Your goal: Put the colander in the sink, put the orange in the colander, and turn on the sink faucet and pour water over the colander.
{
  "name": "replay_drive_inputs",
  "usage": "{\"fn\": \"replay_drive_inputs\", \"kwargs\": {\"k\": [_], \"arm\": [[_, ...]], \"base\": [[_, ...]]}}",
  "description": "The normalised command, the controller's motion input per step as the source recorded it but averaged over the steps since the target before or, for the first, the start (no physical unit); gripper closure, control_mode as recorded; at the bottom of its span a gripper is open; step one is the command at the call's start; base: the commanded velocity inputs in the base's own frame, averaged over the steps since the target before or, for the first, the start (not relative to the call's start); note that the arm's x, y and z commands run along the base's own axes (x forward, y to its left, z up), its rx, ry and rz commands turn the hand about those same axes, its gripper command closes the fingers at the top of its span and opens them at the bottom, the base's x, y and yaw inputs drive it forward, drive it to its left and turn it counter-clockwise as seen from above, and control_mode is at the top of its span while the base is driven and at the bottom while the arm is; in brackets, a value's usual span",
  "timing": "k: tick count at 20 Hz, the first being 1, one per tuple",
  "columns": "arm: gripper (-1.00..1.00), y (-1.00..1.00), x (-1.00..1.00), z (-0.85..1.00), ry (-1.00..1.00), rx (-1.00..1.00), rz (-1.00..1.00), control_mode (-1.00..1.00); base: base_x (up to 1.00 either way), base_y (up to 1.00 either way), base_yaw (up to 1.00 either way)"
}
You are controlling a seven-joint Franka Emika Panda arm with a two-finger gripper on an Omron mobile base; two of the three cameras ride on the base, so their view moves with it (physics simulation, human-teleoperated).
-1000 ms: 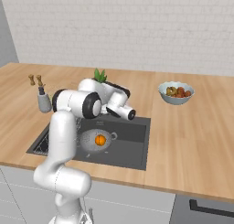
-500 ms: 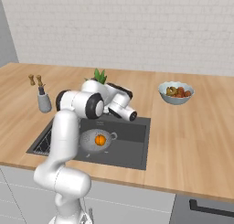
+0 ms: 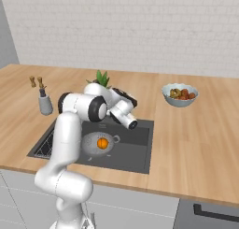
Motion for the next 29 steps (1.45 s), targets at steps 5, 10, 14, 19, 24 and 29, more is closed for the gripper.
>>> {"fn": "replay_drive_inputs", "kwargs": {"k": [5, 10, 14, 19, 24, 29], "arm": [[1.00, -0.83, 0.10, 0.00, 0.00, 0.16, -0.40, -1.00], [1.00, -0.96, 0.19, 0.00, 0.03, 0.10, -0.46, -1.00], [1.00, -1.00, 0.33, 0.03, 0.20, 0.24, -0.23, -1.00], [1.00, -0.99, 0.19, 0.63, 0.19, 0.50, 0.00, -1.00], [1.00, -0.79, 0.10, 1.00, 0.06, 0.65, 0.06, -1.00], [1.00, -0.80, 0.01, 1.00, 0.01, 0.67, 0.06, -1.00]], "base": [[0.00, 0.00, 0.00], [0.00, 0.00, 0.00], [0.00, 0.00, 0.00], [0.00, 0.00, 0.00], [0.00, 0.00, 0.00], [0.00, 0.00, 0.00]]}}
